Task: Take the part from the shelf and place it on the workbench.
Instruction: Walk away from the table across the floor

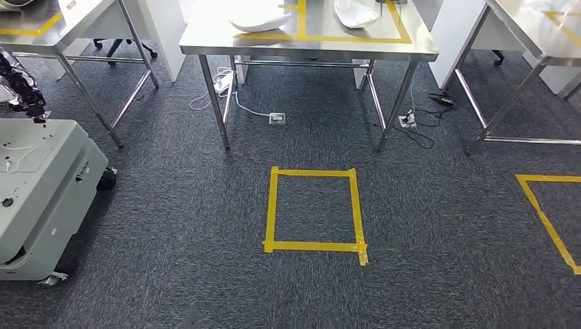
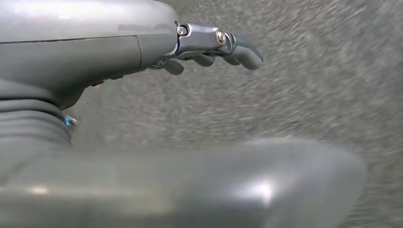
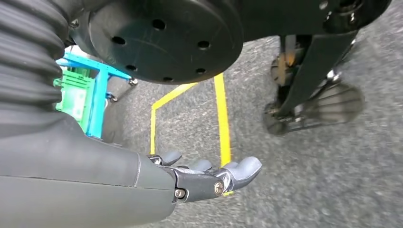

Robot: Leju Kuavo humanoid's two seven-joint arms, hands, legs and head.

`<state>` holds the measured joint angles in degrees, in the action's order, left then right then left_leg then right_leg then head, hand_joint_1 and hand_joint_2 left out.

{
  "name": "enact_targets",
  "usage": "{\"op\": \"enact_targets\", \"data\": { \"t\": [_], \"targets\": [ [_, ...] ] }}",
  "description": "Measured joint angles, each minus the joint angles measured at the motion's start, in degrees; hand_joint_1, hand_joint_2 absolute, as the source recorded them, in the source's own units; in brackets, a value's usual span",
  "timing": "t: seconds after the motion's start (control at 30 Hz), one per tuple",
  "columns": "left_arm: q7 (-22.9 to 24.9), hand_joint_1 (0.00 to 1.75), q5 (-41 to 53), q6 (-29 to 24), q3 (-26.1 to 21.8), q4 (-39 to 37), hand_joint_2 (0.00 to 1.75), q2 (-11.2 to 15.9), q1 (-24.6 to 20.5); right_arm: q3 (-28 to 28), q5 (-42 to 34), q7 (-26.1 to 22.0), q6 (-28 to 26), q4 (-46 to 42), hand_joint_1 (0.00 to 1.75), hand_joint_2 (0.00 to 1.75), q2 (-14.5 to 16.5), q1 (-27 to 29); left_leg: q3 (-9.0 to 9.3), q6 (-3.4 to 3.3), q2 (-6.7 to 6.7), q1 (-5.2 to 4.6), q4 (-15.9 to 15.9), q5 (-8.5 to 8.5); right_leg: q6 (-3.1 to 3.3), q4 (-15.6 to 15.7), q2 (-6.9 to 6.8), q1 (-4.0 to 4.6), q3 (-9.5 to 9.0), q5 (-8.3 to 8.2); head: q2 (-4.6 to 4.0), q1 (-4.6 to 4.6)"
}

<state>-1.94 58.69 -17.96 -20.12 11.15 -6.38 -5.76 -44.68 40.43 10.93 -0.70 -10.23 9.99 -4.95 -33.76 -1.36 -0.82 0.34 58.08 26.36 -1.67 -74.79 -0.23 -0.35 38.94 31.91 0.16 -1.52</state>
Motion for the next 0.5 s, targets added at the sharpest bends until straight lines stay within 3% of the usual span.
{"op": "enact_targets", "data": {
  "t": [0.03, 0.07, 0.13, 0.17, 0.23, 0.37, 0.4, 0.47, 0.5],
  "targets": [
    [0.7, 0.0, 0.5, 0.1, 0.0, 0.0, 1.75, 0.0, 0.0, 0.0, 0.1, 0.0, 0.1, 0.0, 0.0, 1.75, 0.0, 0.0, -0.71, 0.15, -0.02, 0.0, 0.2, -0.59, 0.14, 2.1, 0.0, 0.0, -2.28, -1.78, 0.0, 0.01],
    [1.5, 0.0, 0.7, 0.2, 0.1, 0.0, 1.75, 0.0, 0.0, 0.0, 0.3, -0.1, 0.1, 0.0, 0.0, 1.75, 0.0, 0.1, -1.31, 0.36, 0.0, -0.01, 0.3, -1.07, 0.4, 6.1, -0.01, 0.03, -5.41, -2.45, 0.01, 0.02],
    [2.7, 0.0, 0.6, 0.2, 0.1, 0.0, 1.75, -0.1, -0.1, 0.0, 0.6, -0.7, 0.4, 0.0, 0.0, 1.75, 0.0, 0.2, -2.02, 0.97, 0.04, -0.14, 0.6, -1.86, 1.21, 14.3, 0.0, 0.26, -10.87, -1.26, 0.01, 0.01],
    [3.0, 0.0, 0.5, 0.2, 0.1, 0.0, 1.75, -0.1, -0.2, 0.0, 0.6, -1.3, 0.7, 0.0, 0.0, 1.75, 0.0, 0.4, -2.19, 1.35, 0.01, -0.18, 0.6, -2.24, 1.62, 16.8, 0.0, 0.42, -12.17, -0.23, 0.01, 0.0],
    [3.3, 0.0, -0.2, 0.3, 0.3, 0.3, 1.75, -0.1, -0.3, 0.7, 0.0, -2.7, 1.5, 0.0, 0.0, 1.75, -0.2, 0.8, -2.28, 2.05, -0.1, -0.2, 0.3, -2.93, 2.26, 18.1, 0.0, 0.56, -12.22, 0.01, 0.01, 0.02],
    [3.4, 0.0, -4.6, 1.6, 1.3, 1.2, 1.75, 0.1, 0.5, 3.9, -3.0, -4.0, 1.9, -0.5, 0.0, 1.75, -0.7, 2.2, -2.4, 1.2, -0.11, -0.35, -0.8, -0.96, 1.97, 18.9, -0.17, 0.44, -12.05, -0.61, 0.01, -0.08],
    [3.4, 0.0, -6.0, 2.0, 1.7, 1.4, 1.75, 0.3, 0.9, 4.8, -3.9, -4.2, 1.9, -0.7, 0.0, 1.75, -0.9, 2.5, -2.4, 1.2, -0.08, -0.36, -0.8, -0.65, 2.36, 18.9, -0.23, 0.47, -11.97, -0.94, 0.01, -0.09],
    [3.4, 0.0, -8.9, 2.8, 2.4, 1.9, 1.75, 0.6, 1.7, 6.8, -6.0, -4.6, 1.9, -1.1, 0.0, 1.75, -1.3, 3.2, -2.3, 0.74, 0.01, -0.33, -1.0, -1.31, 2.82, 18.9, -0.29, 0.59, -11.87, -1.37, 0.01, -0.1],
    [3.4, 0.0, -10.4, 3.3, 2.8, 2.1, 1.75, 0.8, 2.1, 7.8, -7.0, -4.8, 1.9, -1.3, 0.0, 1.75, -1.5, 3.5, -2.21, 0.44, 0.06, -0.29, -1.2, -2.75, 2.99, 18.8, -0.32, 0.69, -11.82, -1.52, 0.01, -0.1]
  ]
}}
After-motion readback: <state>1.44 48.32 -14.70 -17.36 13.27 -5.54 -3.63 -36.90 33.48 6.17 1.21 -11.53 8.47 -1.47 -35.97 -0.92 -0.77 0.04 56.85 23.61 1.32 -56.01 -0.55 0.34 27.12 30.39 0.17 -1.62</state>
